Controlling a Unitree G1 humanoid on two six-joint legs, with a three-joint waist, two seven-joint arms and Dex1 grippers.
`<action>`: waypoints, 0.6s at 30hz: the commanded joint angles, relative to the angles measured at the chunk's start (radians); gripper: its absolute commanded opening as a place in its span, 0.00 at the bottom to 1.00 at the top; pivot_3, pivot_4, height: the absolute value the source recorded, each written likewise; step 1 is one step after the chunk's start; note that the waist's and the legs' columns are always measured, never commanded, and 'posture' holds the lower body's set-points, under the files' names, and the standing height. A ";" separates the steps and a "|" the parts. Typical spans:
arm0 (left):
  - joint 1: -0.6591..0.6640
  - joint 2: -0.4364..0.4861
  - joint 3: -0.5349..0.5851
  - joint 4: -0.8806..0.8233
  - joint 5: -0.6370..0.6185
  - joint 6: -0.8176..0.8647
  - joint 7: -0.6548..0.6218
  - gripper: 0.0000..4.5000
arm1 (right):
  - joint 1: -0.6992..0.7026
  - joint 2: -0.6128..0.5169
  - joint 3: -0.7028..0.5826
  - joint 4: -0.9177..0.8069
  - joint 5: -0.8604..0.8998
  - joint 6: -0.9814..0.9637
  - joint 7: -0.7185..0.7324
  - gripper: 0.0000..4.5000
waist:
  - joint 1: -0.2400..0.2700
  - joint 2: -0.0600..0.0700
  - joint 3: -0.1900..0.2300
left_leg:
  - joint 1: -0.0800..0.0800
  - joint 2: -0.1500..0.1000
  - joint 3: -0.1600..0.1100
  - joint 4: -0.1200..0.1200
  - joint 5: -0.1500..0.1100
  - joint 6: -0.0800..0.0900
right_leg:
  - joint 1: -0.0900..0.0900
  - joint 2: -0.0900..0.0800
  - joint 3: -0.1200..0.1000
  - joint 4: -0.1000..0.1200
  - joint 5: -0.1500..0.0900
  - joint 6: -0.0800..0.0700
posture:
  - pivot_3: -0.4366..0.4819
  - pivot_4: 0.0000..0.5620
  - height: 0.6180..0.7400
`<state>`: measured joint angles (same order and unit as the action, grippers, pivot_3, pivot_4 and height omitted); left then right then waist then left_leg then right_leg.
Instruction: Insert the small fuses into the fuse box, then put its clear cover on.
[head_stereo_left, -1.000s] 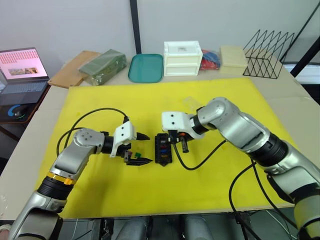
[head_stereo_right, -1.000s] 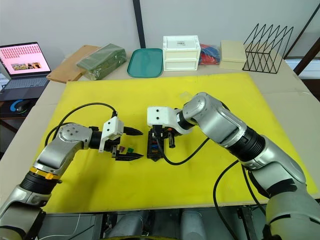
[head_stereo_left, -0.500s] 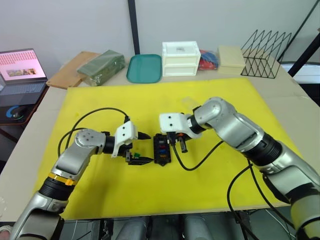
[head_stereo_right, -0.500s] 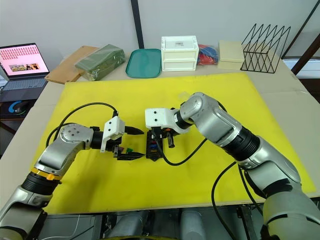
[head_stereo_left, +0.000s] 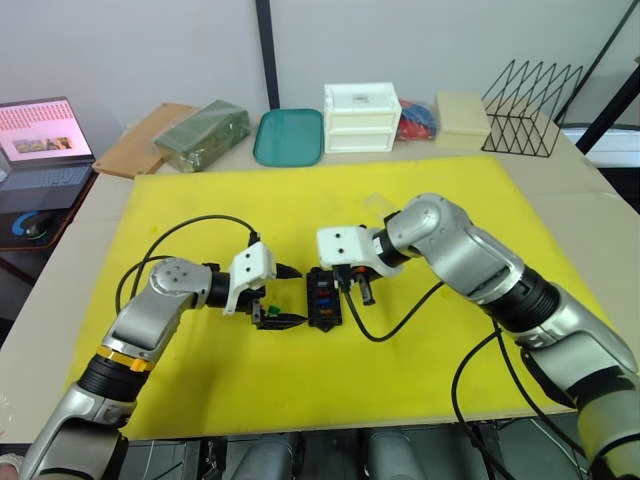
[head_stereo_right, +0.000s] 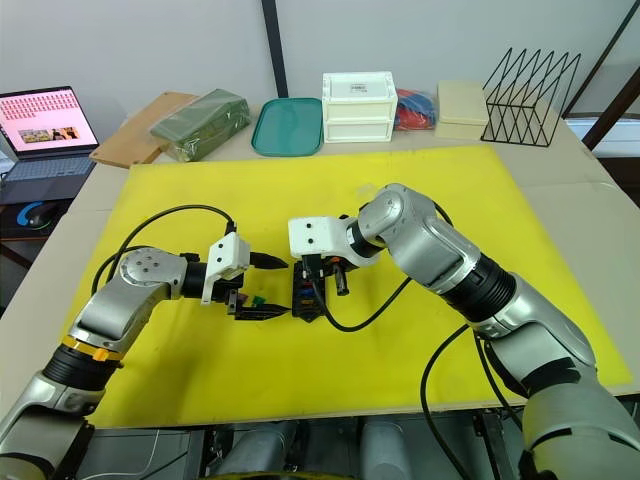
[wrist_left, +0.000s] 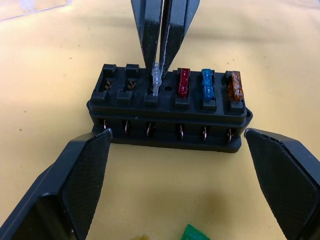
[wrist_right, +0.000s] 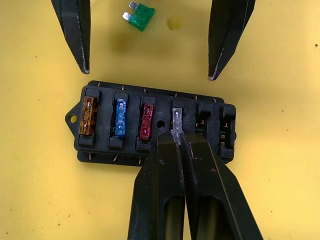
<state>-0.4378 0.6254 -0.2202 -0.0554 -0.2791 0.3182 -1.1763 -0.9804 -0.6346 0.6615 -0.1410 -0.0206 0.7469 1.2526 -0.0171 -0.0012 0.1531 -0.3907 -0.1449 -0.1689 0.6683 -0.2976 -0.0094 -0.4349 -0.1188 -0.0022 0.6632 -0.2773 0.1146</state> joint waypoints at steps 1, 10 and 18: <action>-0.003 0.004 0.007 -0.026 -0.001 -0.008 -0.001 1.00 | 0.015 0.013 0.013 0.020 -0.018 0.012 -0.001 0.22 | 0.000 0.000 0.000 | 0.000 0.000 0.000 0.000 0.000 0.000 | 0.000 0.000 0.000 0.000 0.000 0.000 | 0.48 0.27 1.00; 0.000 0.010 0.014 -0.034 -0.001 0.001 0.000 1.00 | -0.005 0.006 -0.070 -0.023 0.039 0.068 0.026 0.22 | 0.001 0.000 0.000 | 0.000 0.000 0.000 0.000 0.000 0.000 | 0.000 0.000 0.000 0.000 0.000 0.000 | 0.48 0.27 1.00; -0.006 0.012 0.029 -0.025 -0.005 0.006 0.007 1.00 | -0.006 -0.013 -0.152 -0.071 0.110 0.114 0.025 0.22 | 0.002 0.000 0.000 | 0.000 0.000 0.000 0.000 0.000 0.000 | 0.000 0.000 0.000 0.000 0.000 0.000 | 0.48 0.27 1.00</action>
<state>-0.4375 0.6273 -0.2190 -0.0605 -0.2734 0.3246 -1.1737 -0.9760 -0.6475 0.5624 -0.1741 0.0647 0.8528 1.2819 -0.0152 -0.0014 0.1529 -0.3909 -0.1451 -0.1688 0.6684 -0.2976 -0.0094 -0.4350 -0.1190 -0.0021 0.6631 -0.2773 0.1146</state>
